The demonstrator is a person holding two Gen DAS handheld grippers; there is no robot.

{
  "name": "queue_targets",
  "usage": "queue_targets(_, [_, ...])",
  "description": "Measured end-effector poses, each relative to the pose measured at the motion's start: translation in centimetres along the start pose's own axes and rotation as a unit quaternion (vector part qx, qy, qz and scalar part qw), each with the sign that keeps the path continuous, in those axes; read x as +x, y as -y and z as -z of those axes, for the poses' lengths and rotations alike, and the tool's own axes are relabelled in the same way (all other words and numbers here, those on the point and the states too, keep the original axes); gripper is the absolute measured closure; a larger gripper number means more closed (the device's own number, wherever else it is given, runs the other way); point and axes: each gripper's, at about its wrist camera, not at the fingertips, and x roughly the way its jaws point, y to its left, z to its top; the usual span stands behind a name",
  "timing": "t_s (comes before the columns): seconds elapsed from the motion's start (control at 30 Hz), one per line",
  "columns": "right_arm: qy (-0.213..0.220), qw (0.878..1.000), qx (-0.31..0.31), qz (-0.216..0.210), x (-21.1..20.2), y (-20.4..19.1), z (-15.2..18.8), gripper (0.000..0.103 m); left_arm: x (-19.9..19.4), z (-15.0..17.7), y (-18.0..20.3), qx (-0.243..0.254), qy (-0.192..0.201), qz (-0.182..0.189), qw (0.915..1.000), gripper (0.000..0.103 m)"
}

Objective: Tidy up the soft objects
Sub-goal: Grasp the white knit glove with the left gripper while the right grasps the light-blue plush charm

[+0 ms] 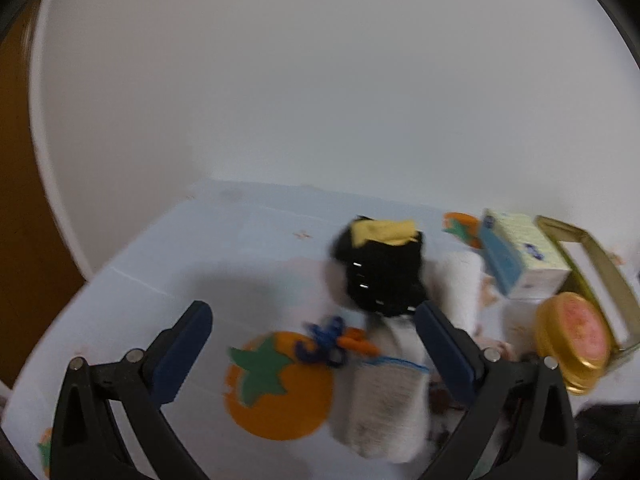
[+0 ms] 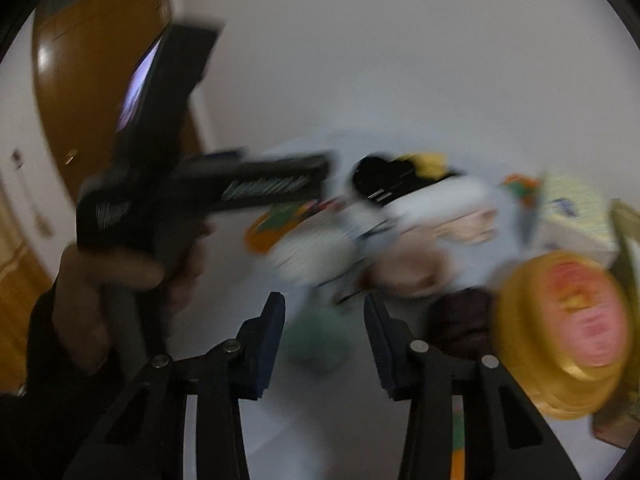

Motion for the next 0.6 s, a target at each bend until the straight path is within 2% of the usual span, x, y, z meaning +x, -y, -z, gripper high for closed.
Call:
queue_targets(0.1, [-0.044,0.999,-0.009,0.003,1.6,-1.8,0.5,0.059,-0.1,0.0,-0.1,0.006,-0.004,-0.003,1.0000,0.000])
queue_targets(0.13, [-0.052,0.998,-0.011,0.017,2.1,-2.2,0.5,0.058,0.5,0.1,-0.2,0.006,-0.008,-0.002,1.0000,0.000])
queue_targets(0.3, [-0.068,0.997,0.005,0.031,1.8,-2.5,0.5,0.059,1.9,-0.8,-2.0,-0.013,-0.033,0.023,0.9991,0.000])
queue_targets(0.37, [-0.082,0.996,-0.005,0.043,2.1,-2.7,0.6,0.068,1.9,-0.8,-2.4,-0.015,-0.035,0.023,0.9990,0.000])
queue_targets(0.4, [-0.081,0.996,-0.008,0.048,1.5,-2.0,0.5,0.083,1.9,-0.8,-2.4,-0.016,-0.037,0.023,0.9989,0.000])
queue_targets(0.5, [-0.067,0.997,0.004,0.028,0.1,-1.5,1.2,0.084,1.7,-0.5,-2.5,-0.019,-0.047,0.043,0.9978,0.003])
queue_targets(0.6, [-0.009,1.000,0.005,0.005,-2.6,-0.1,1.5,0.084,1.4,-0.4,-2.1,-0.014,-0.053,0.079,0.9954,0.012])
